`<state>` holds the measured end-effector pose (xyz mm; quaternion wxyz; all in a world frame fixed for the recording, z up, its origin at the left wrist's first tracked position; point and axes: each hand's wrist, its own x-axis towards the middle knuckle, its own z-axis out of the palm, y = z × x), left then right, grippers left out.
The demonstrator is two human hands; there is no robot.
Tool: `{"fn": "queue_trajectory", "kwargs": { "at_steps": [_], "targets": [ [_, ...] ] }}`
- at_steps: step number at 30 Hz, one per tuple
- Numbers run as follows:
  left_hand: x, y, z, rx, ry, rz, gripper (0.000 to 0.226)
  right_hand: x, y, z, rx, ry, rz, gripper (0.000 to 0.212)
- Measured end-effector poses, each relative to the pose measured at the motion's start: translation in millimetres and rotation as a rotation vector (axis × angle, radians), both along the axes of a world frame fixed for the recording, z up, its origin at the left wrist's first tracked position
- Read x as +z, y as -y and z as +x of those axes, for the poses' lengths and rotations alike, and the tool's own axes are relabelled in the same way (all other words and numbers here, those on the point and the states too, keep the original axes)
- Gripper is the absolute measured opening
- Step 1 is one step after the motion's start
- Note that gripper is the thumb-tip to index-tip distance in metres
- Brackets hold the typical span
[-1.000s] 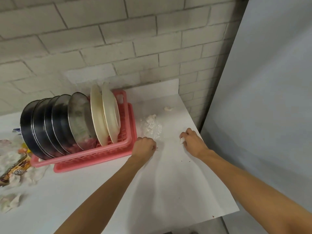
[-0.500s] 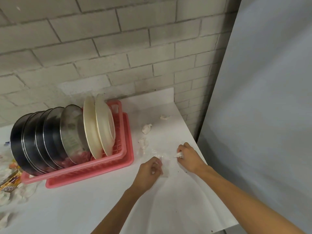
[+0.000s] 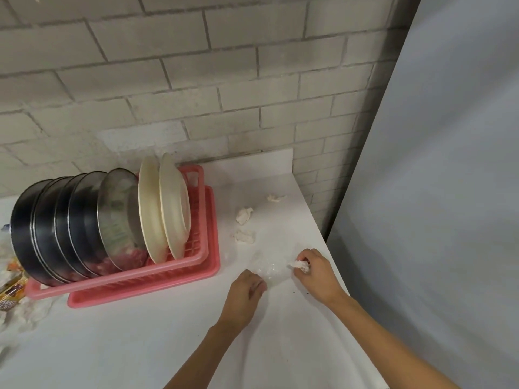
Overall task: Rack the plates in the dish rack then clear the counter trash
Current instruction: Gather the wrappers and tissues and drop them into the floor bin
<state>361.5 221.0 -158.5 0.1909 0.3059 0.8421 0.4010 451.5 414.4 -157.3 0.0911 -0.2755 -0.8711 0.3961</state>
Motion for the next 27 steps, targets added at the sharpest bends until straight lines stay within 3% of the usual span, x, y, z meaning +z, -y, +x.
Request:
{"fn": "queue_trajectory", "kwargs": {
  "at_steps": [2,6,9,13,17,27],
  "targets": [
    [4,5,6,0.101,0.102,0.086,0.016,4,2,5,-0.029,-0.038,-0.072,0.007],
    [21,15,15,0.305,0.306,0.208,0.024,14,13,16,-0.054,-0.089,-0.21,0.011],
    [35,22,22,0.371,0.313,0.263,0.04,21,29,20,-0.026,-0.099,-0.266,0.009],
    [35,31,21,0.42,0.346,0.281,0.03,27,50,21,-0.007,-0.11,-0.308,0.006],
    [34,46,15,0.432,0.451,0.334,0.031,33,69,18,0.006,-0.128,-0.351,0.004],
    [37,93,2,0.332,0.513,0.365,0.021,45,130,29,0.041,-0.157,-0.394,0.021]
  ]
}}
